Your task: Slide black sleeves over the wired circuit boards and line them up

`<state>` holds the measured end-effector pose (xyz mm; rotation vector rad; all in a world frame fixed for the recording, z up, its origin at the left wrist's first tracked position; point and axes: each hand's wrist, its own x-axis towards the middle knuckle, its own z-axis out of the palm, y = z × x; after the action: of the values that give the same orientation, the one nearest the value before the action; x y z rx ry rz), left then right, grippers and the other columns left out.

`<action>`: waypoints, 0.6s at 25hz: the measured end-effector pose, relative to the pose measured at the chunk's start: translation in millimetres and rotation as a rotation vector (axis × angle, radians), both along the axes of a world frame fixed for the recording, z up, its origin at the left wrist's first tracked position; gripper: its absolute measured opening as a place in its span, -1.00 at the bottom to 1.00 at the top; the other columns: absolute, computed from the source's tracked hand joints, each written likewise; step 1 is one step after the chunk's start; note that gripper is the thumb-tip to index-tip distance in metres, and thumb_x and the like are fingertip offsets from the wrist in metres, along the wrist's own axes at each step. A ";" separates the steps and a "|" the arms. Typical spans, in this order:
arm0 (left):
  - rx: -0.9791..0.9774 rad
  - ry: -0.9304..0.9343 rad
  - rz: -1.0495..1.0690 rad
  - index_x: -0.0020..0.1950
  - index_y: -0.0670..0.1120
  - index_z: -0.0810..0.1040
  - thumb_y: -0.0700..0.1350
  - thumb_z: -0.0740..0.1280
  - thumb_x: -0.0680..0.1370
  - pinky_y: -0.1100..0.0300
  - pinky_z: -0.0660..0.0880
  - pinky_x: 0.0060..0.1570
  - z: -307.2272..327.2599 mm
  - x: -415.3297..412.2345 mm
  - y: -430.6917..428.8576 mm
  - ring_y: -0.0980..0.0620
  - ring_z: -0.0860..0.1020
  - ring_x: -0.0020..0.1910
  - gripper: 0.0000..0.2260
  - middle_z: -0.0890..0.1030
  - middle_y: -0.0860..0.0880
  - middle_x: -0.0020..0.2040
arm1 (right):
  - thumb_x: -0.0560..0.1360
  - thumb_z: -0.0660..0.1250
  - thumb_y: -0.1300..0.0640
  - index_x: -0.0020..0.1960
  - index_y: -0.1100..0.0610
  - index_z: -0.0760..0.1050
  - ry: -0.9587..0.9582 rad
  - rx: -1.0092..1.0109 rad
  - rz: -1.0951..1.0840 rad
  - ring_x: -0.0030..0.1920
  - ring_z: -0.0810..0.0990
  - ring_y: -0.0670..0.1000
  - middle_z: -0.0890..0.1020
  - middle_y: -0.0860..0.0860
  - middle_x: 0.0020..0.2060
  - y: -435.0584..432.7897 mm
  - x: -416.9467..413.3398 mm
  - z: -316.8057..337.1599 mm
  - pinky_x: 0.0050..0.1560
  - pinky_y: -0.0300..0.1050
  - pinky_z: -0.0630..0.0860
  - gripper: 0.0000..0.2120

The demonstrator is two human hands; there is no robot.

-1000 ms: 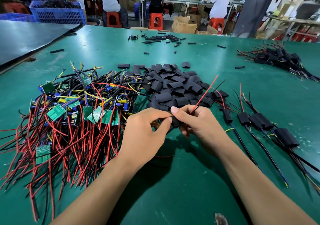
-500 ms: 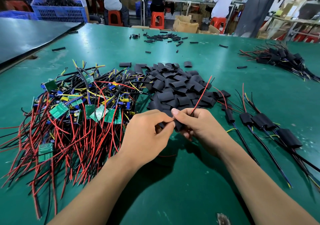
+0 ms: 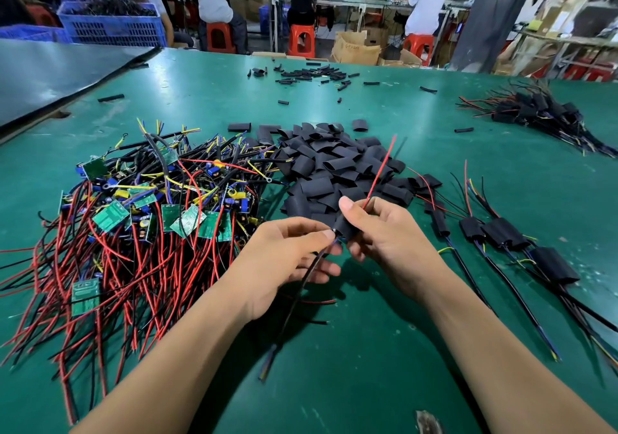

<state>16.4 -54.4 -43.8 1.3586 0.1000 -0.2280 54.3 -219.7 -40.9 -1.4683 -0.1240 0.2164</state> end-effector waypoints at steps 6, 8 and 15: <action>-0.100 0.049 0.040 0.01 -0.21 0.61 -0.23 0.39 0.54 0.33 0.36 -0.53 3.1 1.2 -1.8 0.08 0.42 -0.55 -0.92 0.71 -0.16 -0.18 | 0.38 0.46 -0.08 -0.14 0.18 0.55 0.005 0.128 -0.026 -0.44 0.52 -0.03 0.67 0.15 -0.24 3.9 0.9 -0.8 -0.38 -0.22 0.50 -0.68; -0.089 0.046 0.043 0.00 -0.23 0.62 -0.21 0.39 0.55 0.35 0.31 -0.54 2.2 1.9 -0.8 0.10 0.33 -0.57 -0.90 0.71 -0.16 -0.16 | 0.41 0.45 -0.02 -0.05 0.25 0.55 0.007 0.173 -0.022 -0.42 0.53 -0.05 0.68 0.17 -0.18 4.2 1.0 -1.5 -0.35 -0.22 0.52 -0.67; 0.039 -0.140 0.074 -0.11 -0.11 0.72 -0.18 0.36 0.59 0.31 0.25 -0.53 -0.9 -0.4 -1.6 0.05 0.28 -0.56 -0.84 0.68 -0.05 -0.20 | 0.41 0.47 0.06 -0.08 0.14 0.68 -0.031 0.181 -0.021 -0.31 0.56 0.02 0.65 0.13 -0.24 6.5 -1.6 -2.5 -0.25 -0.19 0.56 -0.84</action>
<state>16.0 -56.1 -44.7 1.4027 0.0374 -0.0692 52.7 -213.2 -43.4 -1.2930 -0.1495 0.1606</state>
